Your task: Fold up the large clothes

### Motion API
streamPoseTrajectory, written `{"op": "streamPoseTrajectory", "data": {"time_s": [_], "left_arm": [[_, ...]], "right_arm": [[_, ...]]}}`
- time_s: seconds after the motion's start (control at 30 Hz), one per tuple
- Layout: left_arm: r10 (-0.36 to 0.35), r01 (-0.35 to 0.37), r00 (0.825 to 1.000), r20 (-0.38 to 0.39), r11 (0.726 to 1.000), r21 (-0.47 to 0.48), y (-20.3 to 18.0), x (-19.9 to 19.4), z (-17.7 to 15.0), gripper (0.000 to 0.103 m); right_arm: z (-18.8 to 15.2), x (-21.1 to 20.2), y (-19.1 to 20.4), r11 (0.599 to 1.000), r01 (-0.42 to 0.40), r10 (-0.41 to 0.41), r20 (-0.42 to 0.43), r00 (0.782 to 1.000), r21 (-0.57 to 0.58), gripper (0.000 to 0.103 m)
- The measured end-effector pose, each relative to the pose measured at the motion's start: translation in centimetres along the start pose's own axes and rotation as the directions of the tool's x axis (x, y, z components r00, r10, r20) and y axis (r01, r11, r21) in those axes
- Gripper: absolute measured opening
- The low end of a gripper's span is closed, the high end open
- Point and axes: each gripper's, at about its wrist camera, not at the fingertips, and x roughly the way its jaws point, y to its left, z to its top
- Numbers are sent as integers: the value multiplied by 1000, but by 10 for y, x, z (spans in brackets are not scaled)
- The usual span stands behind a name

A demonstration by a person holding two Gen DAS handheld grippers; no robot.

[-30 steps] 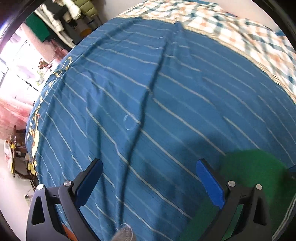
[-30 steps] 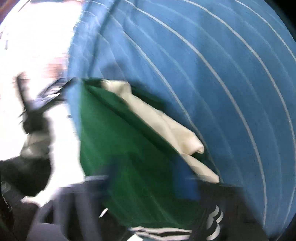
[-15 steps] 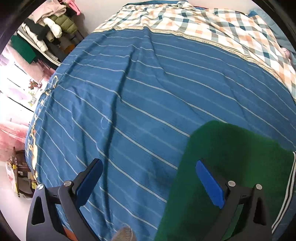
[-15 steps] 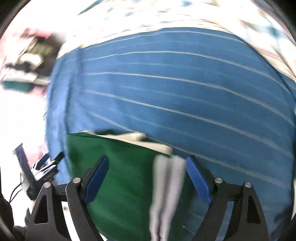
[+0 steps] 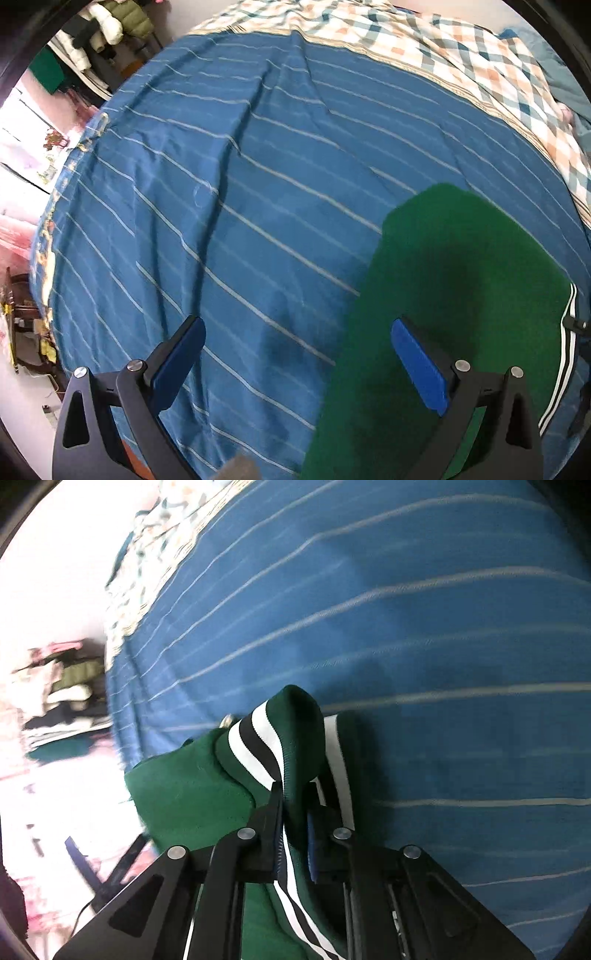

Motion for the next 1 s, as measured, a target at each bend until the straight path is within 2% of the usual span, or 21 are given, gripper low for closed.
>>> {"op": "streamPoseTrajectory", "data": {"time_s": [0.03, 0.07, 0.1, 0.13, 0.17, 0.23, 0.3, 0.4, 0.5, 0.53, 0.57, 0.63, 0.7, 0.77, 0.83, 0.9, 0.93, 0.97, 1.0], "left_arm": [[-21, 21, 1000, -3, 1000, -1, 2, 2, -3, 103], [-39, 39, 999, -4, 999, -2, 5, 4, -6, 103], [-77, 77, 997, -8, 997, -3, 7, 6, -10, 103], [-112, 112, 994, -10, 994, -3, 8, 8, -12, 103], [-170, 170, 985, -18, 986, 0, 9, 12, -15, 103], [-280, 281, 959, -46, 960, 8, 7, 21, -19, 103], [-387, 388, 919, -80, 922, 5, 2, 36, -23, 103], [-461, 463, 879, -122, 886, -20, -7, 48, -23, 103], [-463, 468, 878, -121, 884, 8, -15, 46, -18, 103], [-456, 461, 882, -118, 887, 25, -18, 44, -17, 103], [-449, 456, 885, -122, 889, 40, -20, 43, -15, 103], [-442, 452, 888, -127, 890, 60, -20, 45, -10, 103], [-444, 457, 886, -136, 886, 79, -19, 46, -5, 103], [-445, 460, 885, -137, 881, 106, -15, 44, 0, 103], [-456, 475, 877, -150, 869, 137, -9, 43, 3, 103], [-474, 499, 864, -171, 852, 159, -8, 47, 9, 103], [-475, 504, 861, -182, 847, 171, -8, 49, 10, 103], [-476, 509, 858, -195, 839, 191, -9, 51, 13, 103], [-483, 520, 851, -206, 828, 209, -11, 54, 15, 103]], "right_arm": [[-3, 0, 6, 999, 6, -7, -15, 1000, -53, 40], [-8, -2, 10, 995, 31, -34, -26, 999, -95, 53], [-12, -7, 10, 992, 21, -26, -33, 999, -122, 82], [-16, -8, 9, 991, -3, -3, -42, 999, -136, 95], [-24, -4, 5, 988, -46, 35, -73, 997, -145, 95], [-33, 9, -8, 987, -75, 54, -144, 988, -143, 95], [-46, 44, -22, 983, -132, 98, -251, 963, -124, 95], [-56, 81, -30, 977, -177, 133, -315, 940, -117, 97], [-57, 101, -24, 967, -220, 176, -288, 941, -128, 96], [-58, 104, -20, 965, -225, 181, -287, 941, -131, 87], [-61, 108, -16, 961, -251, 211, -282, 936, -114, 73], [-66, 117, -16, 964, -263, 242, -268, 933, -45, 62], [-76, 120, -21, 956, -289, 294, -232, 927, 56, 55], [-93, 119, -28, 918, -347, 380, -174, 909, 191, 50], [-118, 118, -34, 856, -416, 468, -118, 876, 308, 49], [-143, 119, -36, 812, -444, 506, -77, 859, 379, 49], [-154, 121, -37, 801, -450, 511, -58, 858, 394, 49], [-160, 121, -34, 826, -424, 475, -54, 878, 372, 49], [-162, 121, -31, 857, -389, 430, -53, 901, 338, 54]]}}
